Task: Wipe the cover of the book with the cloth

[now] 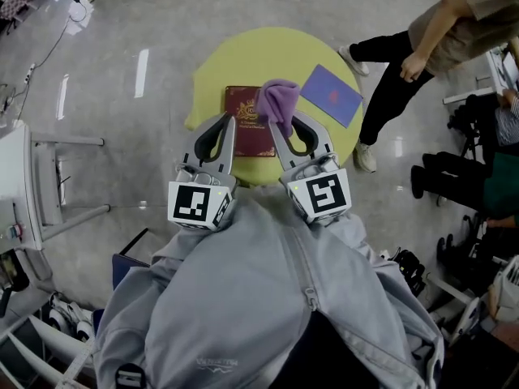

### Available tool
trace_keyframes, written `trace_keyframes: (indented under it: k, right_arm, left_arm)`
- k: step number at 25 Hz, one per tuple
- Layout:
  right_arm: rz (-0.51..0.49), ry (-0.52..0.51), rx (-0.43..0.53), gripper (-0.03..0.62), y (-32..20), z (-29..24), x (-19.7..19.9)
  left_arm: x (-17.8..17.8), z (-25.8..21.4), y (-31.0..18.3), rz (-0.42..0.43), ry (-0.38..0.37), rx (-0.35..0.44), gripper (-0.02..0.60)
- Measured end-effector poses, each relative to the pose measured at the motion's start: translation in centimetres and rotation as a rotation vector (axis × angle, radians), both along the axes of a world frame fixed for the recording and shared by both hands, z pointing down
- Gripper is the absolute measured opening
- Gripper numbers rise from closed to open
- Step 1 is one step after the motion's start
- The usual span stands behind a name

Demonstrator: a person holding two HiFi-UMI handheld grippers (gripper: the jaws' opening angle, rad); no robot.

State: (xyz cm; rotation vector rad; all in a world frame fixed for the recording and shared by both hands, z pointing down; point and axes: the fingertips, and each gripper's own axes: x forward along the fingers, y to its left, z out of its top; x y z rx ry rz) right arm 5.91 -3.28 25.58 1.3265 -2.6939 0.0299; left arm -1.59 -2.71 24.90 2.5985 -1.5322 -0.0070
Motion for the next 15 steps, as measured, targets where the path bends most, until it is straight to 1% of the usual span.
trace_keyframes:
  k: [2,7,10,15]
  right_arm:
    - [-0.004,0.023,-0.040,0.084,-0.7,0.8,-0.1]
    - [-0.047,0.045,-0.071,0.084,-3.2,3.2,-0.6]
    - [-0.072,0.056,-0.097,0.084,-4.6,4.6,-0.7]
    - [-0.116,0.075,-0.142,0.084,-7.4,7.3,-1.1]
  left_arm:
    - [-0.2,0.6,-0.5,-0.001,-0.003,-0.012,0.017]
    - [-0.4,3.4,-2.0,-0.002,-0.005,-0.047,0.017]
    - [-0.7,4.8,-2.6,-0.006,-0.028,-0.078,0.017]
    - [-0.9,7.4,-4.4,-0.015,-0.043,-0.118,0.017]
